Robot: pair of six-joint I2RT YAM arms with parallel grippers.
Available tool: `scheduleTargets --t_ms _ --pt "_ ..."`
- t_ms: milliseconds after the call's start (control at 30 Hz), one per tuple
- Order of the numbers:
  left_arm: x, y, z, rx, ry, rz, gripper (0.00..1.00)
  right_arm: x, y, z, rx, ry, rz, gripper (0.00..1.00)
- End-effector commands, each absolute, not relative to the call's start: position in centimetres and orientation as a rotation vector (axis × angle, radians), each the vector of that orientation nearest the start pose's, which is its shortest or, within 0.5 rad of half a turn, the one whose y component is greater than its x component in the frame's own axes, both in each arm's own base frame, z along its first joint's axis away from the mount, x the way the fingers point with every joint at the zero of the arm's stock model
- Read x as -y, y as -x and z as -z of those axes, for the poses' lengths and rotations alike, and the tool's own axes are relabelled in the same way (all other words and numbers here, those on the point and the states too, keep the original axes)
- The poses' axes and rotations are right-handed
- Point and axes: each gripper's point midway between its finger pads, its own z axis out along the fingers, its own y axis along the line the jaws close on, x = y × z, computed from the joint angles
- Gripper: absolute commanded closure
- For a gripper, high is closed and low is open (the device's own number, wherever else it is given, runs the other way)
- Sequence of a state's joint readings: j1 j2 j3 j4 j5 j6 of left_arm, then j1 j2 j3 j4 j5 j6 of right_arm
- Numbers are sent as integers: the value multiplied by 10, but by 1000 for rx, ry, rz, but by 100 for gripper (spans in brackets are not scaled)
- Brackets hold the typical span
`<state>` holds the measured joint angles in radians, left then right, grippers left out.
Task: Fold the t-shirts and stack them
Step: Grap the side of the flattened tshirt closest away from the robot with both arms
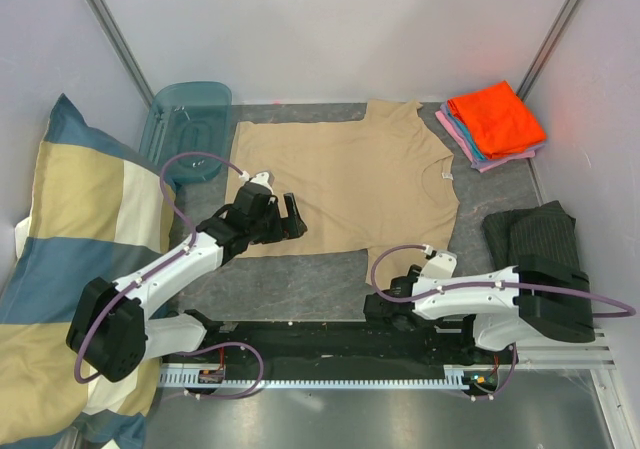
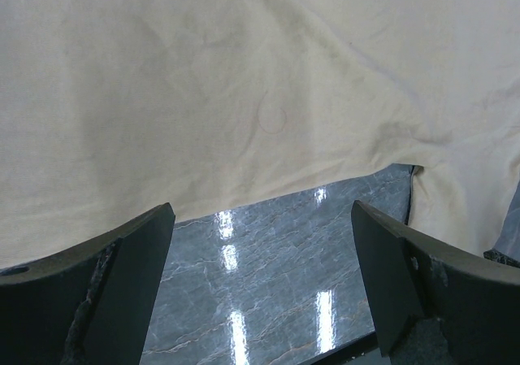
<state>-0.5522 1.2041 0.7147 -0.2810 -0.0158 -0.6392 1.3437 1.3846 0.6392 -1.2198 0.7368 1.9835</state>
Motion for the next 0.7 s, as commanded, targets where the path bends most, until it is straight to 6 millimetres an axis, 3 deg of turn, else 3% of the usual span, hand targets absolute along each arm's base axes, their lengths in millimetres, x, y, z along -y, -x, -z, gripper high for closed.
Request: scheduleTargets --t_ms 0,267,667 --pt "197 -271 -106 -2381 107 594 2 -110 -127 -28 -2143 -932 239 36" --pt "196 -268 -105 -2378 110 597 2 -119 -129 -18 -2203 -873 296 33" --pt "193 -265 -105 -2378 112 598 2 -149 -124 -10 -2313 -865 228 33"
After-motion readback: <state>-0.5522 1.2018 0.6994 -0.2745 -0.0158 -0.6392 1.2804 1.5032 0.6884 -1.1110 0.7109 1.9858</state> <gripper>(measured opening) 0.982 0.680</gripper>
